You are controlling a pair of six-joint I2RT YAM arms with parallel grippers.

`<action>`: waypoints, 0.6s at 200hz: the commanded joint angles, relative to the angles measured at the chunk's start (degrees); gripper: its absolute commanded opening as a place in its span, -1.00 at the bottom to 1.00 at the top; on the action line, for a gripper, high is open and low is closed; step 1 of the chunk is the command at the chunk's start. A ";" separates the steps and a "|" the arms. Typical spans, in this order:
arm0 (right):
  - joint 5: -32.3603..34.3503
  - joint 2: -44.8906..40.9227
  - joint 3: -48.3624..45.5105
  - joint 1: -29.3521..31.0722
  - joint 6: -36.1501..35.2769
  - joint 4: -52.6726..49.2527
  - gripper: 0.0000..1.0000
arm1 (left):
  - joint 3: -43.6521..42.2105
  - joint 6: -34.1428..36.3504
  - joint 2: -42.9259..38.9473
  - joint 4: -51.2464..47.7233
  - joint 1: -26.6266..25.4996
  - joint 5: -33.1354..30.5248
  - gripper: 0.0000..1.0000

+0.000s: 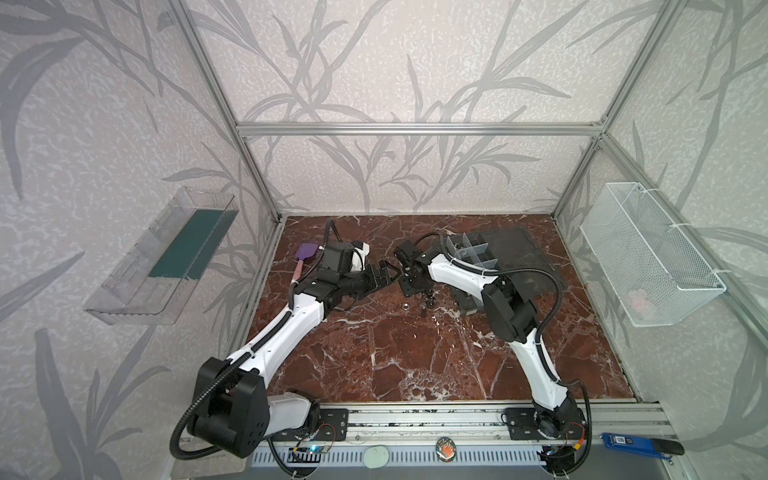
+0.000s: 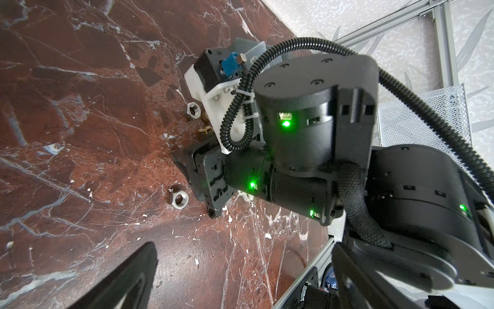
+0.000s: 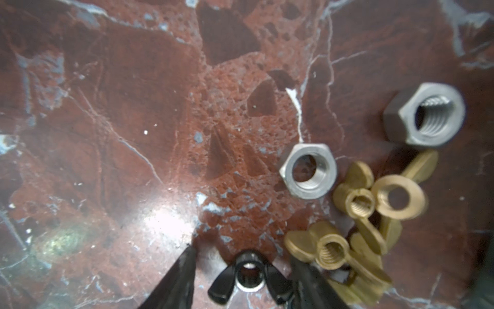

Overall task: Sort the screws and nuts into containers
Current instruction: 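Lower the right gripper and grasp the black wing nut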

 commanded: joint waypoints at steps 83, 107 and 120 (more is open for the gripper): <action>0.42 -1.96 -2.88 -0.50 -0.27 -1.21 -0.27 | 0.07 -1.00 -0.01 1.39 0.18 0.49 0.99; 0.69 -2.58 -2.66 -0.46 -0.44 -1.30 -0.31 | 0.00 -1.09 0.03 1.51 0.18 0.53 0.98; 0.74 -2.87 -2.29 -0.54 -0.52 -1.54 -0.32 | 0.01 -1.00 -0.14 1.45 0.18 0.42 0.99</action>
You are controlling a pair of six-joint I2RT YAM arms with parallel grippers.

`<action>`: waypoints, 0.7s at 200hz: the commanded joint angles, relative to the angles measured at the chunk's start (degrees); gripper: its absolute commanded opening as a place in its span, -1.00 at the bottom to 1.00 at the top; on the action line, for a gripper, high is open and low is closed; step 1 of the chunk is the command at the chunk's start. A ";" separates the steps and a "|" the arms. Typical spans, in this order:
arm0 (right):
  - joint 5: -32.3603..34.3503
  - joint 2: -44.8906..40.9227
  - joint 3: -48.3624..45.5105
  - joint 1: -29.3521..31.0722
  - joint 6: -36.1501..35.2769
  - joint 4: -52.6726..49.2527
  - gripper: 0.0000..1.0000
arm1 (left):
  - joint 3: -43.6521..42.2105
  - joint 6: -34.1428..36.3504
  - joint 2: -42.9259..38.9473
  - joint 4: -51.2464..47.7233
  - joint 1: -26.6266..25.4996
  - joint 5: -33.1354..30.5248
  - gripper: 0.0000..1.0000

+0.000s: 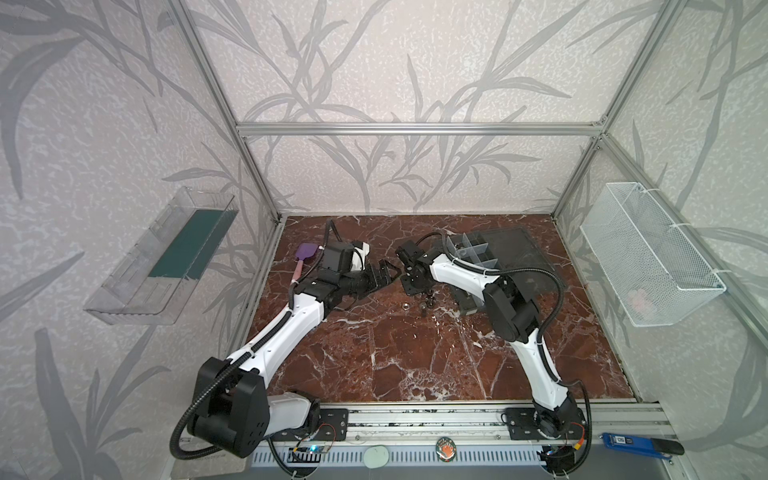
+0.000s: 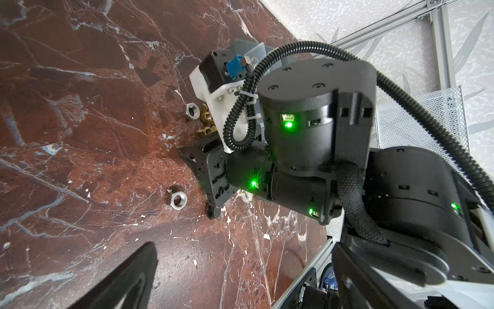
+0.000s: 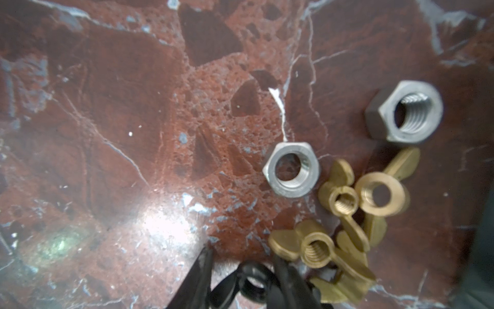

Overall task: Sort the screws and nuts into containers
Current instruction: 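Lower the right gripper and grasp the black wing nut, then carry the black wing nut into the black wing nut compartment and release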

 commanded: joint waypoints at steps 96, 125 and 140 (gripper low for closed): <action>0.02 -4.02 1.90 -1.16 -1.21 -4.72 -0.36 | 0.94 -0.37 0.21 0.84 0.09 0.54 0.99; -0.44 -5.68 2.51 -2.21 -1.66 -5.73 -0.36 | 2.29 0.16 1.09 0.62 -0.57 0.41 0.98; -0.43 -6.60 3.18 -2.90 -2.15 -6.61 -0.36 | 3.08 0.09 1.67 0.62 -0.83 0.36 0.98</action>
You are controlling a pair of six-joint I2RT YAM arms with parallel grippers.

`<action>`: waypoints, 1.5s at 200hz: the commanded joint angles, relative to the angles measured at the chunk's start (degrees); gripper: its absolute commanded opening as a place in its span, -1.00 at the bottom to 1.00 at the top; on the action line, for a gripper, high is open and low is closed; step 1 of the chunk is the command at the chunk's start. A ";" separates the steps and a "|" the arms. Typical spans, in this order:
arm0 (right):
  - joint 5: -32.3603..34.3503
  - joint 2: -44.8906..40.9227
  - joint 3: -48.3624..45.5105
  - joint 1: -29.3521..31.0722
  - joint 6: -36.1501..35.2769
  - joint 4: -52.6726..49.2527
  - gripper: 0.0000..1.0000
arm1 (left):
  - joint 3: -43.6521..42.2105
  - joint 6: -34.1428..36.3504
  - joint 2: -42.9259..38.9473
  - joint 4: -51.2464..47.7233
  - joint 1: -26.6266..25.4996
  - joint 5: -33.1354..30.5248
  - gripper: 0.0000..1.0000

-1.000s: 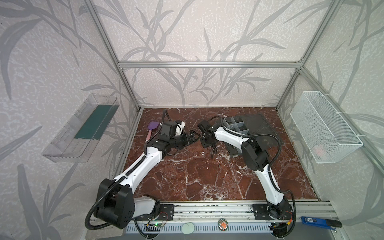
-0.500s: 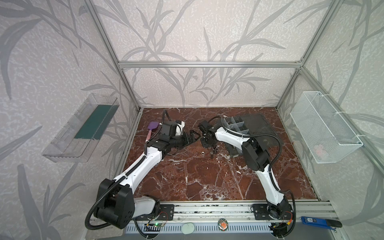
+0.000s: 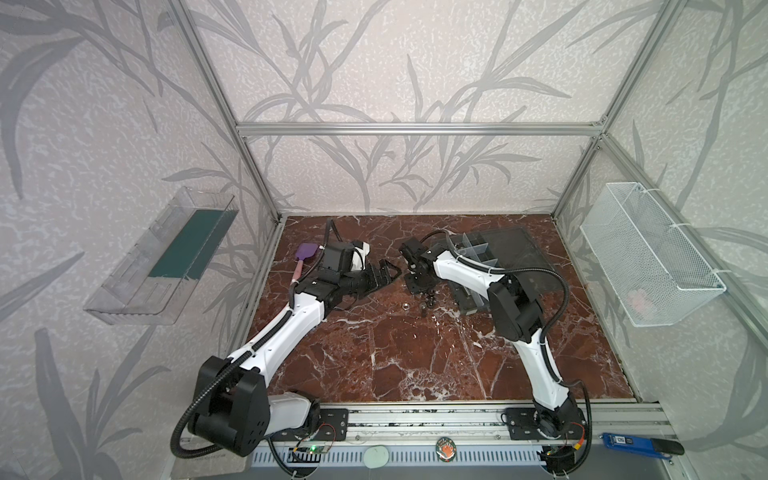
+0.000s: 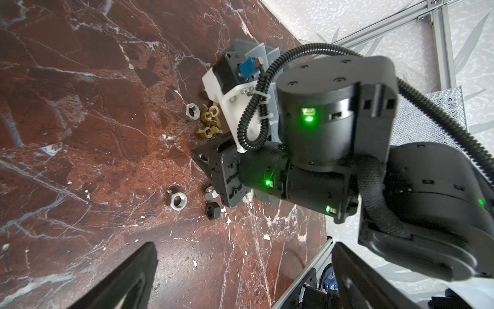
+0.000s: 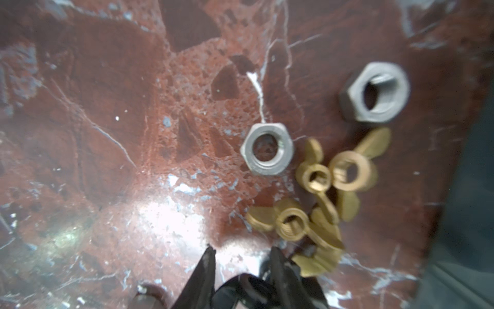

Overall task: Sort the screws and nuts into containers
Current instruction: 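Carry the black wing nut into the black wing nut compartment and release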

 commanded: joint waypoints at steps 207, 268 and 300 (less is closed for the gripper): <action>-0.34 -5.88 7.20 -21.89 -6.35 -6.97 -0.35 | 14.82 0.18 13.25 2.47 -9.62 -1.15 0.98; -0.96 -2.66 8.30 -22.43 -6.12 -6.45 -0.29 | 14.99 0.29 14.23 2.15 -9.58 -1.20 0.99; -1.13 -1.74 8.75 -22.44 -5.96 -6.61 -0.21 | 14.93 0.64 14.18 1.69 -9.60 -1.24 0.98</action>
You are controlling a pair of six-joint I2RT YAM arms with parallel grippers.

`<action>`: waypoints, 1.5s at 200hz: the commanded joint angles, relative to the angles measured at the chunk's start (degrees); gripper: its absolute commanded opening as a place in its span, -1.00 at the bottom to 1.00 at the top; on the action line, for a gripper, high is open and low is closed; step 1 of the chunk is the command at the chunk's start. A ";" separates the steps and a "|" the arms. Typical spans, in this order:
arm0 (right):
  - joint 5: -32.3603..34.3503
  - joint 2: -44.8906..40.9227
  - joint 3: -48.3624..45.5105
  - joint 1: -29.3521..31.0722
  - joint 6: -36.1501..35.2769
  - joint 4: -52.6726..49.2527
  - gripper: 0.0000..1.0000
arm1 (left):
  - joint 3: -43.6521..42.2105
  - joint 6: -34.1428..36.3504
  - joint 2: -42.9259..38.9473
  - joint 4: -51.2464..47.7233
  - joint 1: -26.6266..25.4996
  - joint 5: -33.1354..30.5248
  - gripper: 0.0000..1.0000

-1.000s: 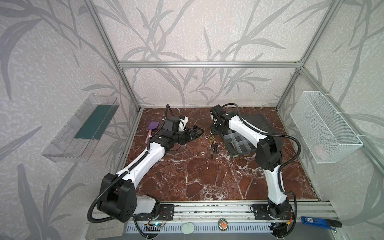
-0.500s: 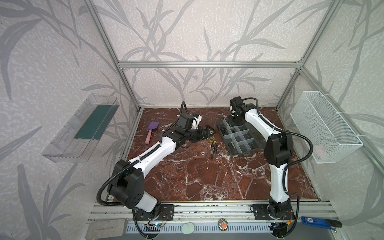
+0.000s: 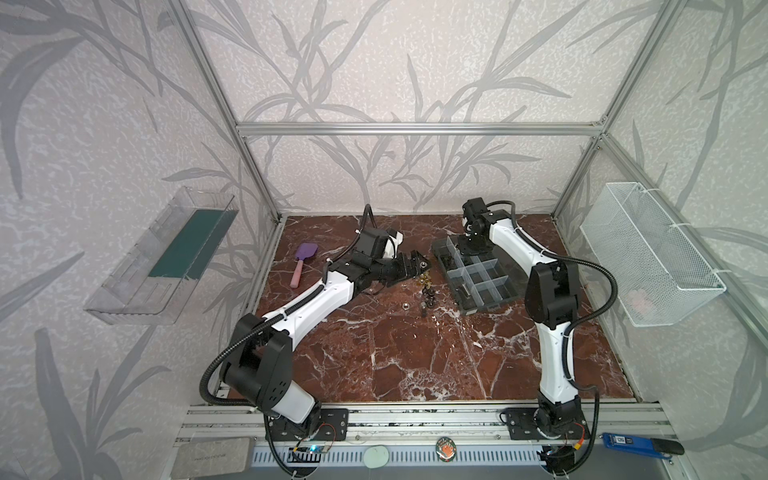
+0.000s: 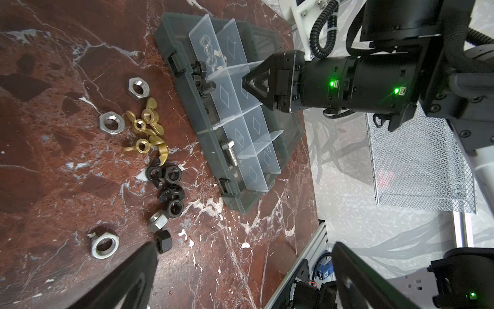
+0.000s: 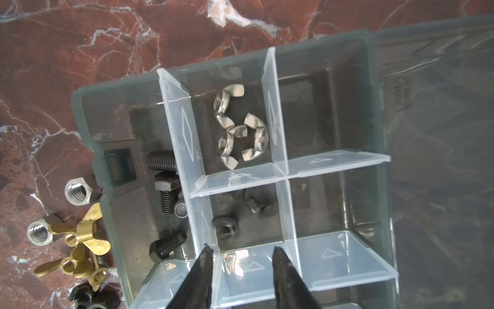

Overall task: Sort the screws and nuts into containers
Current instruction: 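Carry the black wing nut into the black wing nut compartment and release, then move the open right gripper back over the black nuts in the pile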

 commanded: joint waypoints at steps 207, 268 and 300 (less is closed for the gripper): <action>-0.48 -13.82 -11.23 15.58 3.52 1.64 0.13 | -10.32 0.78 -14.18 -1.85 3.90 -2.04 0.99; -1.52 -12.20 -18.42 21.13 7.47 6.00 0.04 | -15.87 0.51 -18.59 -1.96 5.24 -1.46 0.98; -2.54 -8.51 -17.30 22.29 7.85 6.63 -0.02 | -16.63 0.33 -18.90 -1.40 5.54 -1.17 0.99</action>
